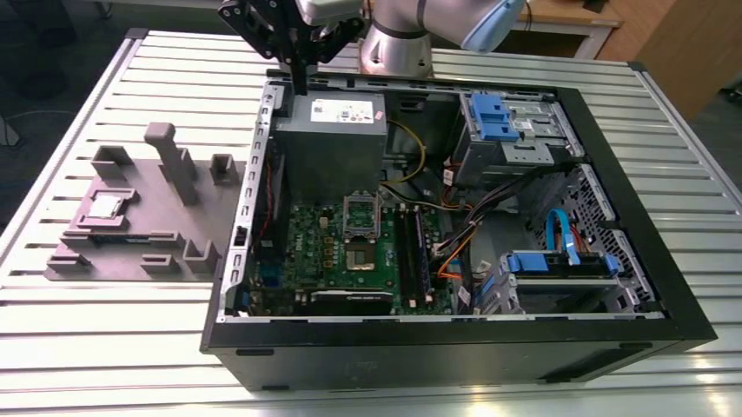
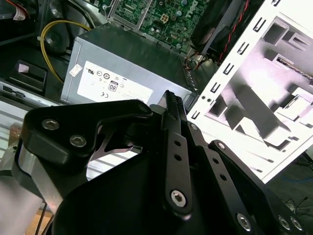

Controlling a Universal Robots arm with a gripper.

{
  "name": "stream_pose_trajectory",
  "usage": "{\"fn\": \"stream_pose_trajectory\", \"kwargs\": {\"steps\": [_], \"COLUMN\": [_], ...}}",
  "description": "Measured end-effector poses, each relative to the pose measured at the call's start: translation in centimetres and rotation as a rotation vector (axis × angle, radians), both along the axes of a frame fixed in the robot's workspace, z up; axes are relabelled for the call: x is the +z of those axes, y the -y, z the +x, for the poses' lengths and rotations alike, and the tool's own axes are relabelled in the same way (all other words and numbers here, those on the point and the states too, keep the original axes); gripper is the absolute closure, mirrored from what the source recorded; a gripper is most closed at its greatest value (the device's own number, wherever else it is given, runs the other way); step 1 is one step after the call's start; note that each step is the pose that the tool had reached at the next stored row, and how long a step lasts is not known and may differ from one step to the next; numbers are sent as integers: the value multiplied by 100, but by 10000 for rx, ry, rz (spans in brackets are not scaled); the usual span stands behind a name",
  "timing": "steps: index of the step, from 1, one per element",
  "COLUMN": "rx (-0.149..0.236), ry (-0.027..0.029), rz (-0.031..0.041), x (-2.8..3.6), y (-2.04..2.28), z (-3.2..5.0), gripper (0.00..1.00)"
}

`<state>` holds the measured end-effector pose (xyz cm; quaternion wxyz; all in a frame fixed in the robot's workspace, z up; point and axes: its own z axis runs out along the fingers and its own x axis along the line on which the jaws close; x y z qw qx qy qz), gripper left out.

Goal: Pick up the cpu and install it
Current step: 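Reach for the cpu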

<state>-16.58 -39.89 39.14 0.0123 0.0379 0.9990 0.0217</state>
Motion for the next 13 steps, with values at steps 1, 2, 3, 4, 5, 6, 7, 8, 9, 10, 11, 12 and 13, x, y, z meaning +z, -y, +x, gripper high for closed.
{"fn": "stream_pose_trajectory", "kwargs": {"steps": [1,2,3,4,5,6,7,8,9,10,11,12,13], "rx": [-1,-1,-1,-1,-1,-2,-1,0,0,0,-1,-1,-1], "ry": [0,0,0,0,0,0,1,0,0,0,0,0,0], "rz": [0,0,0,0,0,1,0,0,0,0,0,0,-1], "x": [0,0,0,0,0,0,0,0,0,0,0,0,0], "y": [0,0,0,0,0,0,0,0,0,0,0,0,0], "z": [-3,-6,-8,-11,-14,-19,-22,-25,-27,-30,-33,-36,-39], "gripper": [89,89,89,89,89,89,89,89,89,89,89,89,89]}}
